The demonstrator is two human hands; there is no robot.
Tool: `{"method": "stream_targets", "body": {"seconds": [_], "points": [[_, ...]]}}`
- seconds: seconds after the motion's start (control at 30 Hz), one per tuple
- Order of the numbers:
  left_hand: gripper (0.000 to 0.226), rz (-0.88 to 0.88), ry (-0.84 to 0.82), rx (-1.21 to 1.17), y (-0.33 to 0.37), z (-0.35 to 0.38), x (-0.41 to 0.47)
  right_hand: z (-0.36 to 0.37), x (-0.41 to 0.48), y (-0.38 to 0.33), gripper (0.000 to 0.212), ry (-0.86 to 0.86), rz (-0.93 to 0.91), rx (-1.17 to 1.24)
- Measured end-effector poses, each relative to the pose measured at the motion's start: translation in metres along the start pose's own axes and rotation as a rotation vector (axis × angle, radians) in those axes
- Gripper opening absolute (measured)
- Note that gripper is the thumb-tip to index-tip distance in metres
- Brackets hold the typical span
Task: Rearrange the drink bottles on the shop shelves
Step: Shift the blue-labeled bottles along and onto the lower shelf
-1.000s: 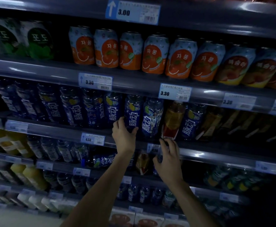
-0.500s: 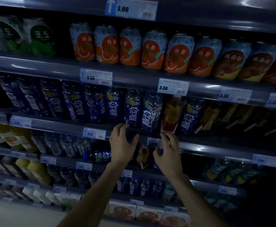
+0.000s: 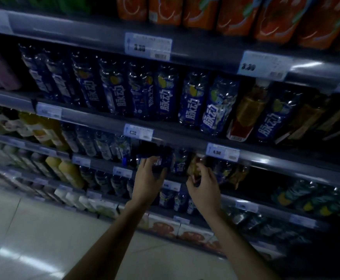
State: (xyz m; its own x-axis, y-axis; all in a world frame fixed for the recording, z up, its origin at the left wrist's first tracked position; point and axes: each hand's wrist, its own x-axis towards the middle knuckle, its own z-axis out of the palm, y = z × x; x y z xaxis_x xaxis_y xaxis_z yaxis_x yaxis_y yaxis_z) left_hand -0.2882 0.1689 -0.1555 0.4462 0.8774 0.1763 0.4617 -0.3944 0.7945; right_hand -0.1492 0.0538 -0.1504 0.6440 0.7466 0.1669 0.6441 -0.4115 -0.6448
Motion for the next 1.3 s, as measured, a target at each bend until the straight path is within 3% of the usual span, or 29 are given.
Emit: {"method": "stream_targets", "body": {"seconds": [0.13,0.37,0.6,0.73,1.07,1.3], "points": [[0.045,-0.089,-0.068,0.053,-0.049,-0.005,-0.012,0.04,-0.003,0.001,0.053,-0.175,0.044,0.045],[0.055,-0.231,-0.045,0.091,-0.13,-0.003,-0.013,0.117,0.007,-0.005,0.053,-0.279,0.023,0.047],[0.055,-0.203,-0.03,0.093,-0.179,0.022,0.011,0.18,0.041,-0.014,0.054,-0.234,-0.077,-0.005],[0.066,-0.194,-0.04,0.1,-0.193,0.043,0.022,0.204,0.06,-0.016,0.056,-0.177,-0.113,-0.05],[0.06,-0.132,0.03,0.213,-0.223,0.075,0.025,0.243,0.087,-0.006,0.064,-0.061,-0.237,-0.373],[0.066,-0.154,0.018,0.184,-0.225,0.079,0.026,0.249,0.094,-0.013,0.074,-0.066,-0.167,-0.433]]}}
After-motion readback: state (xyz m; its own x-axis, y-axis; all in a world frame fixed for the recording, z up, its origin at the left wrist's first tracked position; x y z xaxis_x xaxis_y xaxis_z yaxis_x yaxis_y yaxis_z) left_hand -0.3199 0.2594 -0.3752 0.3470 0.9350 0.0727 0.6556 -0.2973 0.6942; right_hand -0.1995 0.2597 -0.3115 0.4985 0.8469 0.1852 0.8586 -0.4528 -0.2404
